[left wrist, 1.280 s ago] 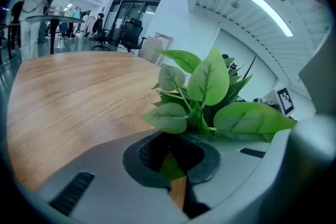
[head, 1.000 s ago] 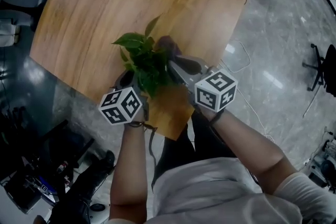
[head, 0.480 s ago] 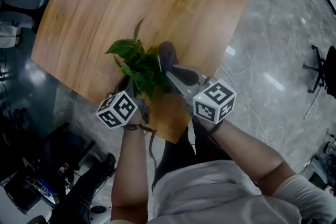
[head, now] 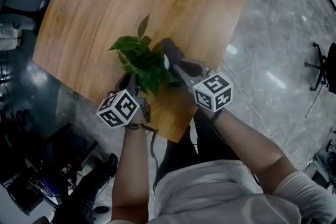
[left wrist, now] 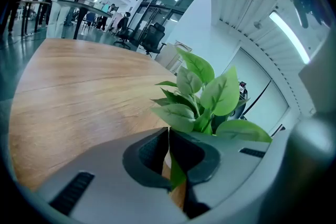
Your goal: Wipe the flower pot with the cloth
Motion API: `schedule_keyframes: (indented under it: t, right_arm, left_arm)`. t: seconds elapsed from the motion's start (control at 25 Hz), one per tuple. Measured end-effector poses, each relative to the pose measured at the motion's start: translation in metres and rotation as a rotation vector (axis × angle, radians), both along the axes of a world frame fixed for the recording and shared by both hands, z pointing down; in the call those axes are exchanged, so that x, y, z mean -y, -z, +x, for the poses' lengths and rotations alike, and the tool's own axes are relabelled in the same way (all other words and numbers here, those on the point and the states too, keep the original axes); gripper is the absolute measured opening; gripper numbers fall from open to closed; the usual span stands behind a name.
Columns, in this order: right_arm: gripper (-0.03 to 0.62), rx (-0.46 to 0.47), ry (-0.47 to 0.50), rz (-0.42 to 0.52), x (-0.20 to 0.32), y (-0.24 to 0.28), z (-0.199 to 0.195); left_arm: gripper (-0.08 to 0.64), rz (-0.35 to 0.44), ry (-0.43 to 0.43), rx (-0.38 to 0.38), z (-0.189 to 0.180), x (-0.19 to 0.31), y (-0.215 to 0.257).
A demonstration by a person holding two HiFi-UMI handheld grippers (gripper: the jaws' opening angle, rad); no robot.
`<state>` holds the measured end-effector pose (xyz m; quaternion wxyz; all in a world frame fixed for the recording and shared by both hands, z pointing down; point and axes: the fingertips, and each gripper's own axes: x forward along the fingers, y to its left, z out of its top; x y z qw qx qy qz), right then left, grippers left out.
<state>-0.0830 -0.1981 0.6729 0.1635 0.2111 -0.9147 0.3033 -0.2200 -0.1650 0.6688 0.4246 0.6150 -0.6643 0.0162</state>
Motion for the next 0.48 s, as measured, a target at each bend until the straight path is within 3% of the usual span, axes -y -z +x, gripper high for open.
schedule_keyframes:
  t: [0.48]
  right_arm:
    - [0.041, -0.005, -0.014, 0.085, 0.023, 0.069, 0.021]
  left_arm:
    - [0.020, 0.023, -0.008, 0.003, 0.015, 0.012, 0.031]
